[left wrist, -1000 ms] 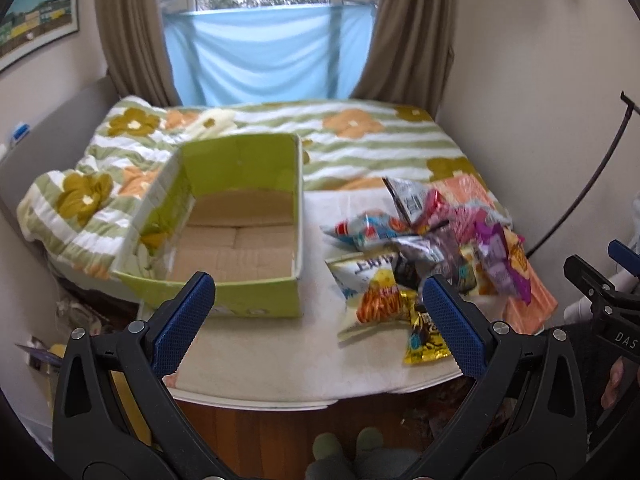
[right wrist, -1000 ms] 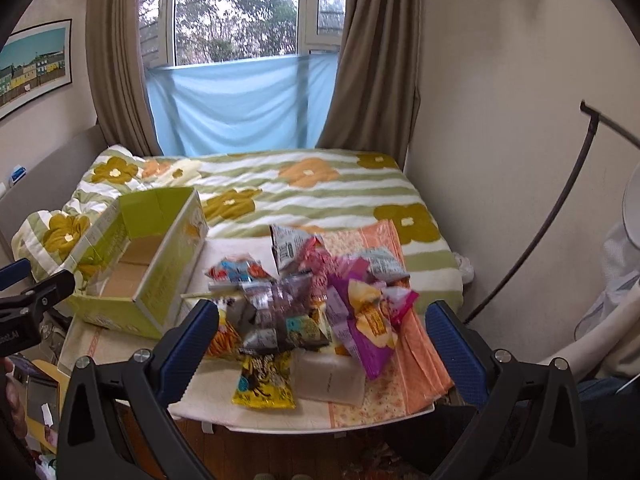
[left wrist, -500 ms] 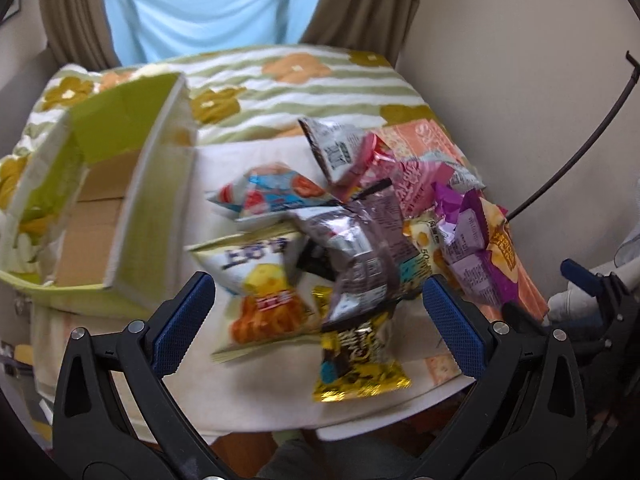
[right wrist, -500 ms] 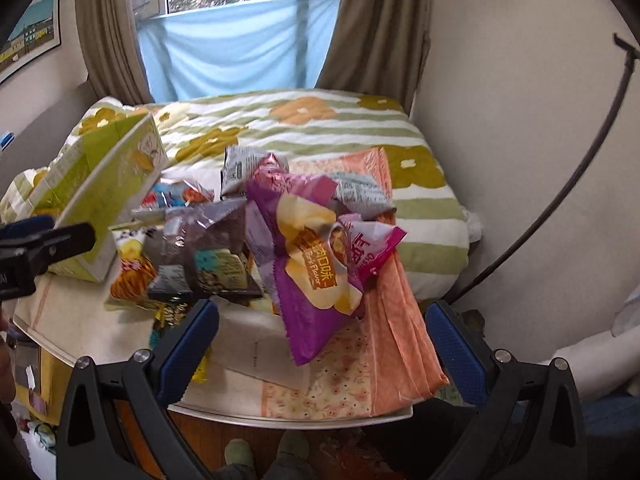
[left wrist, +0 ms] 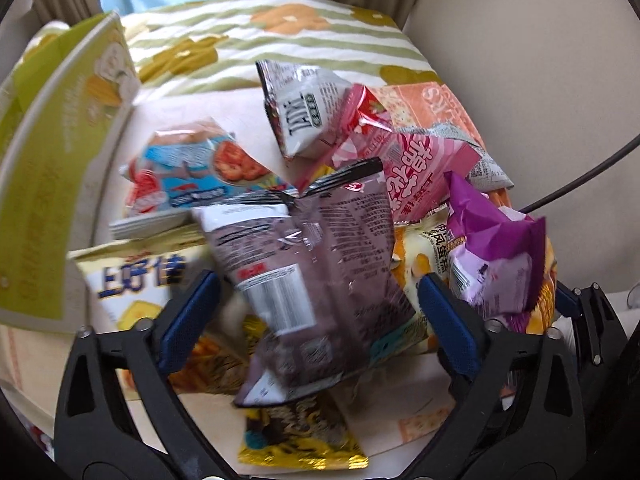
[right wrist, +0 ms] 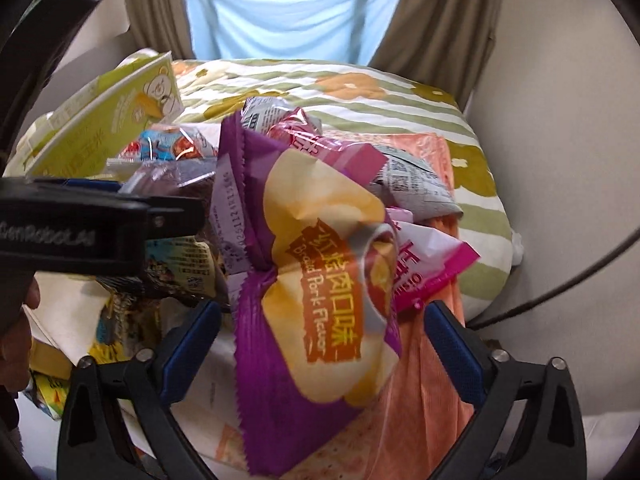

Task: Organize snacks
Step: 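Grasp the brown snack bag with the left tool while the right tool grasps the purple-yellow bag, then carry both bags over the cardboard box and open both tools to drop them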

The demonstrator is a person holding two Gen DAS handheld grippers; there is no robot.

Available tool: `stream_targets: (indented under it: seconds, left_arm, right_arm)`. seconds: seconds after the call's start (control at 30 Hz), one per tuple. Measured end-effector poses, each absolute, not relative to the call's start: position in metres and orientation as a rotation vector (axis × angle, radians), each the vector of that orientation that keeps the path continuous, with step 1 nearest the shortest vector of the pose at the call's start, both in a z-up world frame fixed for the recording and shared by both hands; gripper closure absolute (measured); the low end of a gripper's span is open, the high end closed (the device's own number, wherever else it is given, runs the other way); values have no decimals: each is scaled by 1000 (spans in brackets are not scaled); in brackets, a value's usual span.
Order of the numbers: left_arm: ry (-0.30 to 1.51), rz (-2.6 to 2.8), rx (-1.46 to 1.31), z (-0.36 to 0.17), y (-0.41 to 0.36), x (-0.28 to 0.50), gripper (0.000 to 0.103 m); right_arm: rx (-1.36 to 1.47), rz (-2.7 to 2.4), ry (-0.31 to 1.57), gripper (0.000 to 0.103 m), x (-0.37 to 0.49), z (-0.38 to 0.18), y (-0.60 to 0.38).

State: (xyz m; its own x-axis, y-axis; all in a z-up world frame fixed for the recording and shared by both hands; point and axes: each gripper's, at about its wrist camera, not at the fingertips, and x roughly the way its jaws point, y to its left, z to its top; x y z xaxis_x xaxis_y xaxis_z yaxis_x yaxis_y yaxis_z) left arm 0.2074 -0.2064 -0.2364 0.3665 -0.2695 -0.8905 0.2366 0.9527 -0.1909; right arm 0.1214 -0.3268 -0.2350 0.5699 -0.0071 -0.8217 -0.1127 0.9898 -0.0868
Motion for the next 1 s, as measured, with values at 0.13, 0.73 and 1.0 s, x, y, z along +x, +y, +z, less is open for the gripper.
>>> stream_targets:
  seconds: [0.13,0.73,1.0]
  left_arm:
    - [1170,-329,-55,-244,-211,213,26]
    - [1048,-322,21,-198,-211,186,46]
    - [926,-291,7,-142,-172,169,46]
  right_arm:
    - [-138,92,976,12,128,-238,-329]
    - [-140,146,932,47,120,-219,-332]
    - [-194,152,867,47,112,-179,-314]
